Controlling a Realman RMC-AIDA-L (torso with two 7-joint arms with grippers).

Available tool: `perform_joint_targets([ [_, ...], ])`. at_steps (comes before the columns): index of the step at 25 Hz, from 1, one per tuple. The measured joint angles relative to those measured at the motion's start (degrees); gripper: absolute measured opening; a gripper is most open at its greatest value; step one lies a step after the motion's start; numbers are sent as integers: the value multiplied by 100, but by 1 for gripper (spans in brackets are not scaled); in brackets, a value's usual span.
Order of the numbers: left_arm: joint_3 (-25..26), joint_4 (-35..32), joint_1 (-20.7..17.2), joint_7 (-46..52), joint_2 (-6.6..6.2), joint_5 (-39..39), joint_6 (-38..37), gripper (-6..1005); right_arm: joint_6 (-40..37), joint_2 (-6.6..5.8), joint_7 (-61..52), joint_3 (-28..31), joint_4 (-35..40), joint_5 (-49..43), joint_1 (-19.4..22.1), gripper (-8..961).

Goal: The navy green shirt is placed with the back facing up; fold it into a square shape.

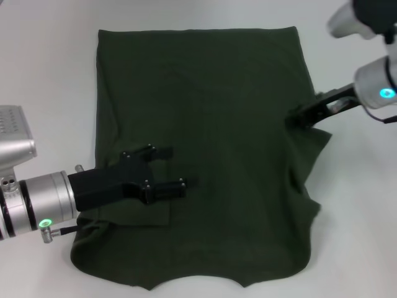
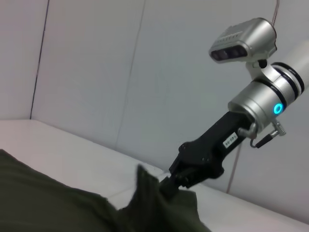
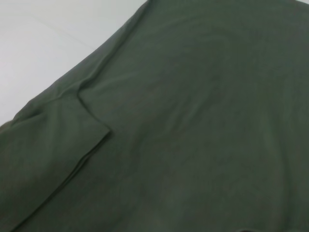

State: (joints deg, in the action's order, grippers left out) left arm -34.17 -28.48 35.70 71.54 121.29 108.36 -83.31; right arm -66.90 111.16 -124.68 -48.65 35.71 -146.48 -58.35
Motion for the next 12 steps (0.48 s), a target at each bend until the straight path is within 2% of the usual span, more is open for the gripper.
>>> perform_joint_targets([
  [5, 108, 0, -7, 0, -16, -22, -91, 948, 40, 133, -108, -300, 9, -132, -220, 30],
  [7, 114, -4, -9, 3, -23, -43, -104, 948, 81, 139, -148, -288, 40, -154, -235, 31],
  [12, 113, -8, -9, 11, -28, -57, -118, 948, 71, -13, -139, 115, 132, -104, 4, 34],
])
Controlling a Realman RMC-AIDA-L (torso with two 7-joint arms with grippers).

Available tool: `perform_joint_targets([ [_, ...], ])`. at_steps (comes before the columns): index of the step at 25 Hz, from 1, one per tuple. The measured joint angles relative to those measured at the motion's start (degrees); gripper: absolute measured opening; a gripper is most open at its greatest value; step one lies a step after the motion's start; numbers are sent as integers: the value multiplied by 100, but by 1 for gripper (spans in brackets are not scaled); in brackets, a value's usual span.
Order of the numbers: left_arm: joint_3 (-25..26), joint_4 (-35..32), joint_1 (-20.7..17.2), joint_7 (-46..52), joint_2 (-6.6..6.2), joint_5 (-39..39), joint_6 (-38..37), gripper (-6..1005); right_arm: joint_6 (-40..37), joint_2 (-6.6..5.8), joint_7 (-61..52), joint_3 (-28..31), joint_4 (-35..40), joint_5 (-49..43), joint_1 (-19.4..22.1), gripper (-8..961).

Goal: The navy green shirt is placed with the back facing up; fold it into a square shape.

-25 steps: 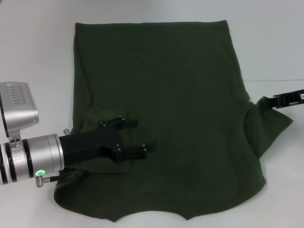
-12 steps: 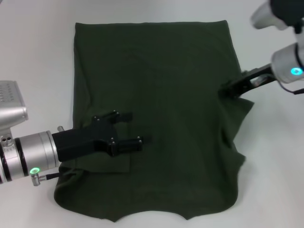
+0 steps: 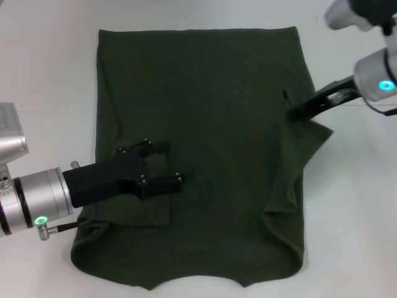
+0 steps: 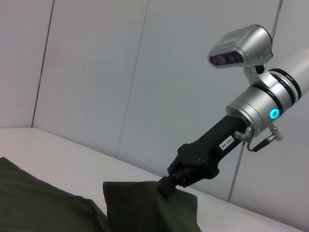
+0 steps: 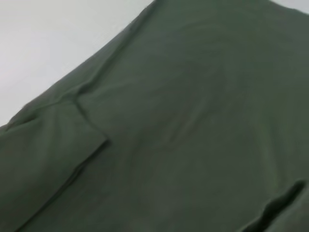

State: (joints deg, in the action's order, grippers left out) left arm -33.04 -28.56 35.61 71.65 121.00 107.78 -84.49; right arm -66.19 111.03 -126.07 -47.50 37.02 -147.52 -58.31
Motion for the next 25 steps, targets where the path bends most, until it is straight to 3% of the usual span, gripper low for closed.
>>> perform_joint_targets([
  [9, -1, -1, 66, 58, -32, 23, -9, 949, -206, -392, 111, 733, 448, 469, 804, 40],
  [13, -23, -1, 94, 71, -47, 30, -20, 949, -250, -503, 194, 1059, 584, 565, 1031, 42],
  [20, -54, -10, 97, 76, -51, 36, -29, 949, -282, -560, 318, 1118, 592, 624, 1137, 46],
  [25, -56, -11, 85, 102, -49, 41, -48, 949, -434, -459, 498, 919, 540, 728, 865, 49],
])
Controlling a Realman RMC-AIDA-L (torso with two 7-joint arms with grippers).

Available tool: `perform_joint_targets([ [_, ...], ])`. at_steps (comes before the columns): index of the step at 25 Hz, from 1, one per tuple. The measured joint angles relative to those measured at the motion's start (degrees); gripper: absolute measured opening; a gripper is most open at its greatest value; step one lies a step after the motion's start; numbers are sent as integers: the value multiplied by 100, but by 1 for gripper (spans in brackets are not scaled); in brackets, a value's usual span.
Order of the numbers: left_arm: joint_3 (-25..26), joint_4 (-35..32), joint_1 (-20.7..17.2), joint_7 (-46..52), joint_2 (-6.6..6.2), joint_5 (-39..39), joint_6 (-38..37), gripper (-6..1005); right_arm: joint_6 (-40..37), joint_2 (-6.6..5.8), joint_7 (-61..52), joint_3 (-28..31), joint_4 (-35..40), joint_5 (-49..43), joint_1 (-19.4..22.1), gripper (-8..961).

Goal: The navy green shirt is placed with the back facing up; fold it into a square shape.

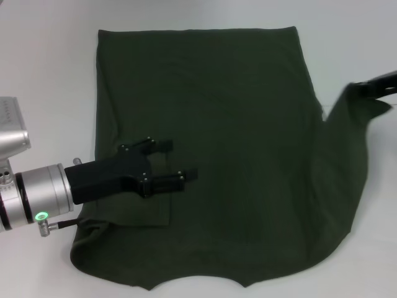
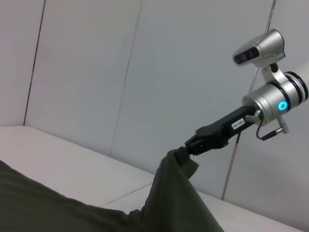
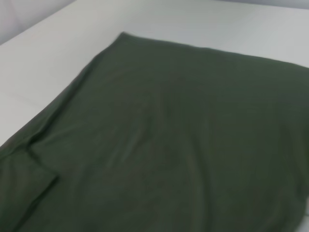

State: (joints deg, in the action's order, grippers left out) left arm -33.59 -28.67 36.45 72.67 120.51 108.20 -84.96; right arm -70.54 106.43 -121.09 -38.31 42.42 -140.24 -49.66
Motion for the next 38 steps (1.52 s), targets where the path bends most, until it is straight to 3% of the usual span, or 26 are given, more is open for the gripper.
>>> perform_joint_targets([
  [7, 25, -57, -74, 37, 23, 10, -85, 949, 354, 210, -50, -752, -895, -30, -765, 53],
  [15, 37, -69, -94, 37, 25, 10, -125, 949, 657, 632, -580, -1215, -1384, -38, -1347, 58],
  [19, 27, -70, -95, 37, 25, 10, -136, 949, 805, 742, -764, -1324, -1438, -39, -1428, 239],
  [27, 4, -128, -94, 37, 25, 9, -144, 949, 724, 650, -931, -1360, -1475, -39, -1101, 546],
  [31, -4, -130, -86, 37, 25, 8, -144, 948, 441, 616, -683, -1723, -1403, -48, -958, 743],
  [38, -7, -131, -65, 78, 9, 8, -144, 948, 385, 540, -860, -1981, -1307, -656, -915, 908],
])
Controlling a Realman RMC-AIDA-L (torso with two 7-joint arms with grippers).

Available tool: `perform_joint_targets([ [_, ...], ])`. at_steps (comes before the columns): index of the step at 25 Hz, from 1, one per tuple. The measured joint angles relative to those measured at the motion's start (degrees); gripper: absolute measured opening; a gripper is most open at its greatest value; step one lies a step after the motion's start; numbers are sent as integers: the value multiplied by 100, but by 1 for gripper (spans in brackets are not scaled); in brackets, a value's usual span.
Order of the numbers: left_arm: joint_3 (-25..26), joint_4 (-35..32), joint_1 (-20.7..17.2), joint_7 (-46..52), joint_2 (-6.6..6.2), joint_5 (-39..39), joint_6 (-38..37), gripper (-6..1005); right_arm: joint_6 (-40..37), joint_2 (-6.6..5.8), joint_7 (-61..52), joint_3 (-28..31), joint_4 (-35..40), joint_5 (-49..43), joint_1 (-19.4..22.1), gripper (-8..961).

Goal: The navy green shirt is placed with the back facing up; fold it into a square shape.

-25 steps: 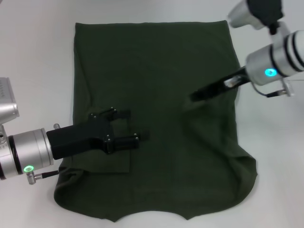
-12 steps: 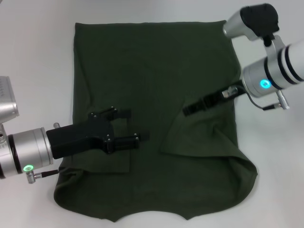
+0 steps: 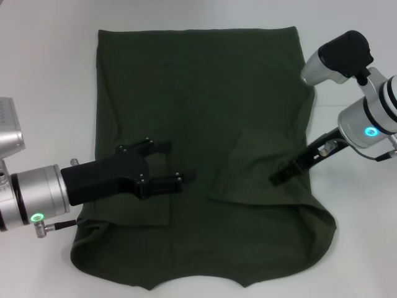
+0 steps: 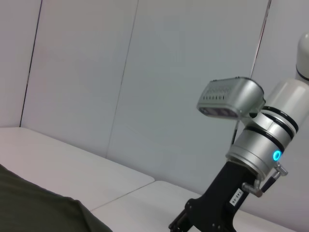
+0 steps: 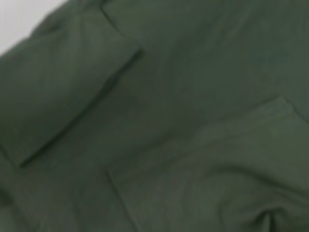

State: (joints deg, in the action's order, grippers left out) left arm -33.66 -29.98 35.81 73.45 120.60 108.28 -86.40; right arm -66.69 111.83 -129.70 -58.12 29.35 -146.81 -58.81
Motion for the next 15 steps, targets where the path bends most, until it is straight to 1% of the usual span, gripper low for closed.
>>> perform_joint_targets([
  [1, 0, 0, 5, 16, -1, 0, 0, 948, -34, -3, -3, -3, 1, -93, -1, 931],
  [3, 3, 0, 11, 35, -1, 0, 0, 948, -106, 12, 60, -29, 1, -208, 7, 931],
  [7, 22, 1, 13, 62, -1, 0, 1, 948, -162, 131, 368, -160, 20, -442, 20, 931],
  [12, 31, 1, 14, 94, -2, 0, 1, 948, -115, 247, 678, -276, 250, -519, 21, 931],
  [15, 36, 1, 14, 100, -2, 0, 1, 948, -125, 292, 740, -346, 406, -524, 20, 931],
])
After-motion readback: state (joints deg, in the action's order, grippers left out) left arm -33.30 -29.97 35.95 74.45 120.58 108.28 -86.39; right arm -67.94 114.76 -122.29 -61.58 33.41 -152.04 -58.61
